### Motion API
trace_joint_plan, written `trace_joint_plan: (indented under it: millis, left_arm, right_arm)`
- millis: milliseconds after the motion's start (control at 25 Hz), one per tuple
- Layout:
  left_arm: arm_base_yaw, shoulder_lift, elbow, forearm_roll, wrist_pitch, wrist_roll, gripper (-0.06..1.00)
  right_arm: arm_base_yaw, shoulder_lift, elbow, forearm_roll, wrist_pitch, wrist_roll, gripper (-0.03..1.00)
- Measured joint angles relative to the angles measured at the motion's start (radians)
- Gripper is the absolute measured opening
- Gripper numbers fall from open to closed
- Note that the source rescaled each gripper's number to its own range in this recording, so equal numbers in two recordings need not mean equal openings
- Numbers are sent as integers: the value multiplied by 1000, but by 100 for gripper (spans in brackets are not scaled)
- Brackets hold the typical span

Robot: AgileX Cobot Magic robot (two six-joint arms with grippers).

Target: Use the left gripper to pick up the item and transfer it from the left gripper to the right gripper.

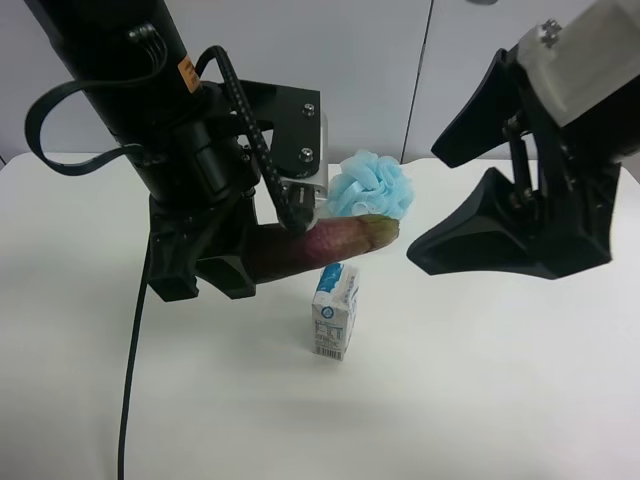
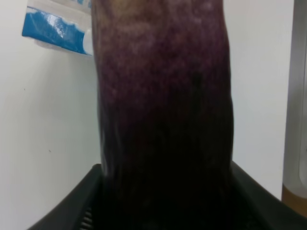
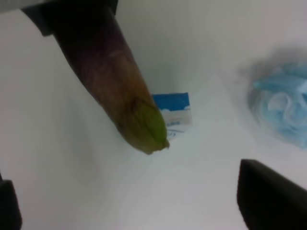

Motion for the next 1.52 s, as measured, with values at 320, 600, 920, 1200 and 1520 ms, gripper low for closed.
trace_joint_plan:
  millis: [320,600,920,1200,1520]
  left_arm:
    - [0,0,0,-1,-18,31,0]
    - [0,0,0,-61,-39,79,0]
    - [0,0,0,-161,-66,135,0]
    - [0,0,0,-178,-102,138,0]
    - [0,0,0,-207,-116,140,0]
  right_arm:
    - [0,51,-1,15,-53,-40,82]
    - [0,73,-1,83,-83,-106,82]
    - [0,80,-1,86,-89,-115,82]
    - [0,90,-1,86,-75,-114,82]
    - [0,90,-1,87,-45,-114,67]
